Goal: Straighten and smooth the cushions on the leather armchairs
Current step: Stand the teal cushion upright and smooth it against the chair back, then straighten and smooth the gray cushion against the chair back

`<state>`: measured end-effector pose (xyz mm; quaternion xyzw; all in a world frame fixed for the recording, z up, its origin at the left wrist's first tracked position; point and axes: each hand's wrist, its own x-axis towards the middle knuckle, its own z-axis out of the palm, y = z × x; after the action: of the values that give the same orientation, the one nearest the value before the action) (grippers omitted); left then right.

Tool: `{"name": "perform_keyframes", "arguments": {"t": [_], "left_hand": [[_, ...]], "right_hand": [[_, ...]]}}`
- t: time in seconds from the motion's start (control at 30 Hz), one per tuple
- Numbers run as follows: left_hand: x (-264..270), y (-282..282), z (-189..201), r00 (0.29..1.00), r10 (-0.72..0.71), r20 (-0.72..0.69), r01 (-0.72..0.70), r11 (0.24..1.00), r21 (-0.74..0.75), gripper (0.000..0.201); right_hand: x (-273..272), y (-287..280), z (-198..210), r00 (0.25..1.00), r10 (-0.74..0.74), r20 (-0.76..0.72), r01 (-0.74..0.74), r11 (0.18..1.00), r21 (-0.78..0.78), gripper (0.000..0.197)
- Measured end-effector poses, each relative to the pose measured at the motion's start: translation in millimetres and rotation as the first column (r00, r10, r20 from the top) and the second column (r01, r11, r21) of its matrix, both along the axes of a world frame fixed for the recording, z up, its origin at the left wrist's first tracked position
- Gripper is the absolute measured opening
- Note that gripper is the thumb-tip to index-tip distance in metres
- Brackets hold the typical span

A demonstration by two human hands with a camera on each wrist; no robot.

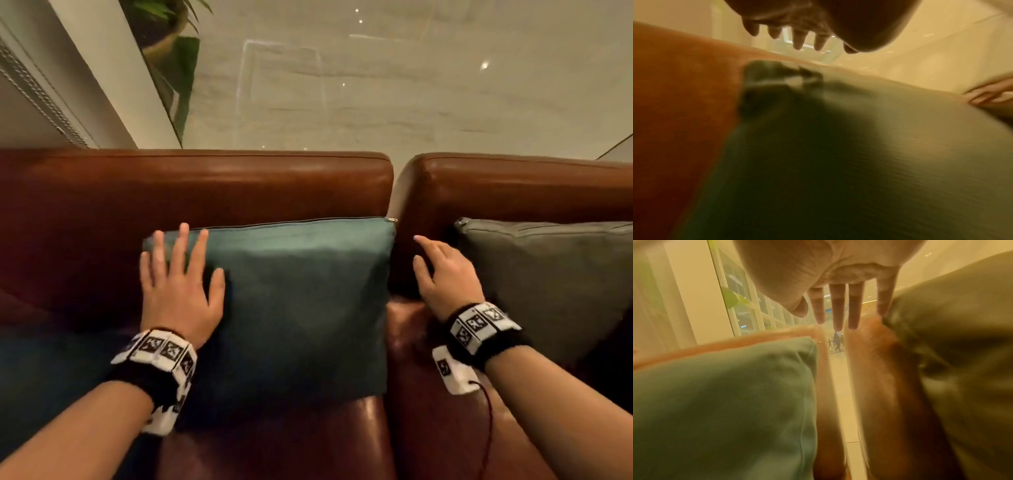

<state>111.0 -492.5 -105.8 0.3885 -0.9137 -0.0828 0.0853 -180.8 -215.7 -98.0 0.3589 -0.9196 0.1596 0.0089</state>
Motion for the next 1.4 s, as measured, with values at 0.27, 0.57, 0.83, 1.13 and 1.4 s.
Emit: {"name": "perform_keyframes", "arguments": {"t": [0.27,0.57,0.83,1.13,1.4], "left_hand": [[-158.3,226.0,23.6,0.886,-0.373,-0.275,0.454,0.818,0.354,0.061],[-347.9,337.4,-29.0,0.877,0.379,-0.296,0.042,0.553,0.832,0.07],[-331.8,336.1,-6.7,0.869,0.394,-0.3,-0.11,0.744,0.659,0.062],[-299.1,280.9,-20.3,0.943,0.329,-0.05,-0.215,0.717,0.663,0.052],[-307.3,276.0,-9.2,0.941,0.337,0.033,-0.31,0.818,0.485,0.074]], "right_hand": [[-110.8,217.5,2.3,0.961,-0.271,0.057,0.277,0.932,-0.234,0.043],[-302.4,328.3,-15.8,0.736,-0.436,0.518,0.578,0.803,-0.143,0.073],[-281.5,335.1,-8.2,0.808,-0.295,0.51,0.513,0.778,-0.363,0.047],[-249.5,290.9,-60.7,0.776,-0.259,0.575,0.527,0.766,-0.367,0.049],[-252.4,272.9,-15.0,0.813,-0.504,0.292,0.577,0.766,-0.284,0.073]]}}
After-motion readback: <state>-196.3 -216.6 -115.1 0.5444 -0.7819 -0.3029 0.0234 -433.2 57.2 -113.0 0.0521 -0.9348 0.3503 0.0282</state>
